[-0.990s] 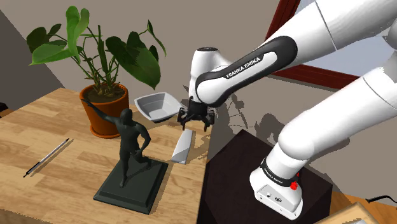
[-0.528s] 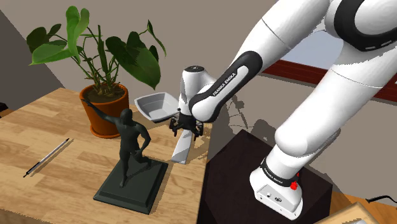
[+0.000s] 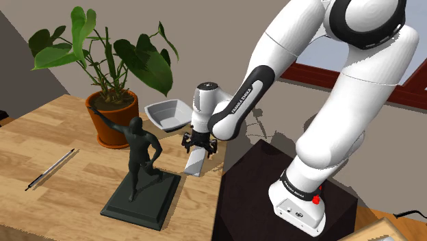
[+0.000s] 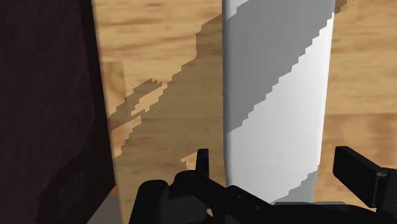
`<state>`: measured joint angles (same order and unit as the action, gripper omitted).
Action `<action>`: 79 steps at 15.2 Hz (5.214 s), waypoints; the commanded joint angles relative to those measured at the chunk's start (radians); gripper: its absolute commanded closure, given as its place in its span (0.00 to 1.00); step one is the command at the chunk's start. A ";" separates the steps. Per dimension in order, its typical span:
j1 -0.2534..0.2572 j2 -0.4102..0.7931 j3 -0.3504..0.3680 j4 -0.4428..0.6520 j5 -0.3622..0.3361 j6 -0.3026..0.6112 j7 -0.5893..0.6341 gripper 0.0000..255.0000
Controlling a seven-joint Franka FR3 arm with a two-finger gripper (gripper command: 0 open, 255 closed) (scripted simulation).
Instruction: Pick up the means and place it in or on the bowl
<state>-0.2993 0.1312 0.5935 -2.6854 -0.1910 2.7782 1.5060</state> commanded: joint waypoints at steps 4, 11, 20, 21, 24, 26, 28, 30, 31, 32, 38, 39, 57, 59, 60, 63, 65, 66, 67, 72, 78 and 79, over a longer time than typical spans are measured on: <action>0.003 0.007 -0.006 0.001 -0.012 0.005 0.009 0.00; 0.003 0.007 -0.006 0.001 -0.012 0.005 0.009 1.00; -0.024 -0.075 0.050 -0.006 0.122 -0.052 -0.087 1.00; -0.026 -0.096 0.059 -0.007 0.154 -0.068 -0.110 1.00; -0.022 -0.157 0.070 -0.006 0.238 -0.117 -0.170 1.00; -0.014 -0.196 0.070 -0.003 0.284 -0.152 -0.203 1.00; -0.004 -0.233 0.065 0.001 0.322 -0.187 -0.230 1.00; 0.005 -0.269 0.059 0.005 0.353 -0.223 -0.253 1.00; 0.010 -0.286 0.055 0.008 0.366 -0.241 -0.262 1.00; 0.015 -0.302 0.051 0.011 0.378 -0.259 -0.271 1.00; 0.038 -0.393 0.024 0.035 0.427 -0.366 -0.309 1.00; 0.041 -0.407 0.019 0.040 0.432 -0.384 -0.314 1.00; -0.077 -0.039 -0.007 0.501 0.132 -0.527 -0.224 1.00; -0.073 0.040 -0.020 0.592 0.080 -0.554 -0.206 1.00; -0.068 0.078 -0.027 0.639 0.057 -0.569 -0.200 1.00; -0.045 0.194 -0.051 0.790 -0.003 -0.621 -0.187 1.00; -0.025 0.275 -0.069 0.905 -0.037 -0.663 -0.184 1.00; -0.022 0.281 -0.072 0.899 -0.041 -0.653 -0.182 1.00; -0.021 0.287 -0.075 0.894 -0.045 -0.642 -0.179 1.00; -0.012 0.322 -0.088 0.873 -0.067 -0.590 -0.166 1.00; 0.000 0.369 -0.105 0.856 -0.097 -0.530 -0.148 1.00; 0.002 0.375 -0.108 0.854 -0.100 -0.523 -0.145 1.00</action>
<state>-0.2981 0.4985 0.4894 -1.8276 -0.2861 2.2440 1.3595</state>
